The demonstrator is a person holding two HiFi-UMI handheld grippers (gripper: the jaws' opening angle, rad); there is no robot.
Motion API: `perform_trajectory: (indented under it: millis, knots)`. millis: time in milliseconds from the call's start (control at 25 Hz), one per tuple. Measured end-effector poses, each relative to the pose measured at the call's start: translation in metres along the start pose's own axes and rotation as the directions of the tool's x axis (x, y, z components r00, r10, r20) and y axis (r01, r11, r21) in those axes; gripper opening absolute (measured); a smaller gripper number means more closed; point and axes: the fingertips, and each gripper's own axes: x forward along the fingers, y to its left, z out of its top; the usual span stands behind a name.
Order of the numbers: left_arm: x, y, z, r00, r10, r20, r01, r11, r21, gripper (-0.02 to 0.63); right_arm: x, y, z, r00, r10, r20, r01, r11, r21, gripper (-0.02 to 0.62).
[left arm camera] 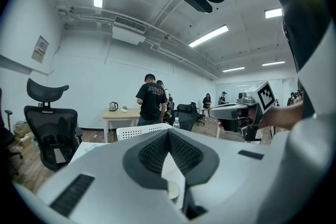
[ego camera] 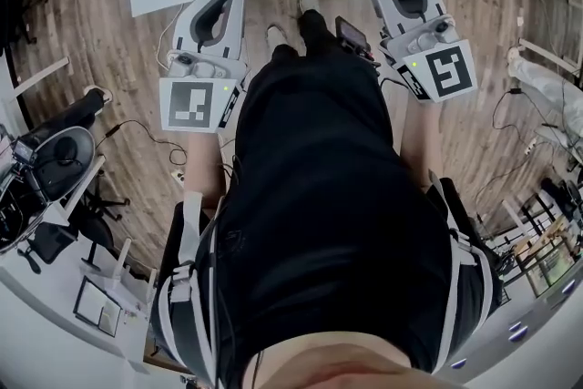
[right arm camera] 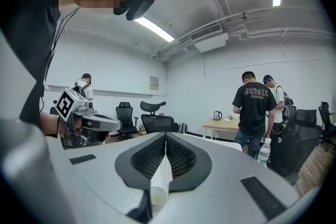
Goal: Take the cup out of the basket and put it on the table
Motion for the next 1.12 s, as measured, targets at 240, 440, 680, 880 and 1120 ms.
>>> perform_trajectory:
  millis: [240,440,680,880,1120]
  knots:
    - [0.023,-0.001,0.007,0.999,0.037,-0.004,-0.037,0.997,-0.072,0.02,0.029,-0.026,0.001,0.996,0.082,0.016,-0.082,0.997,0.005,0.02]
    - [0.041,-0.003,0.006,0.997,0.071,-0.025,-0.073,0.994,-0.082,0.02,0.057,-0.046,-0.01,0.988,0.155,0.002,-0.155,0.988,0.01,0.02]
    - [0.05,0.002,0.001,0.99,0.13,-0.063,-0.135,0.987,-0.089,0.02,0.093,-0.063,-0.015,0.972,0.234,-0.015,-0.234,0.972,-0.024,0.02]
    - [0.056,0.002,0.005,0.983,0.176,-0.055,-0.181,0.978,-0.104,0.02,0.121,-0.076,-0.014,0.954,0.3,-0.03,-0.301,0.951,-0.067,0.02]
    - [0.057,0.009,0.005,0.971,0.228,-0.069,-0.235,0.967,-0.102,0.02,0.151,-0.088,-0.01,0.939,0.343,-0.039,-0.345,0.932,-0.108,0.02]
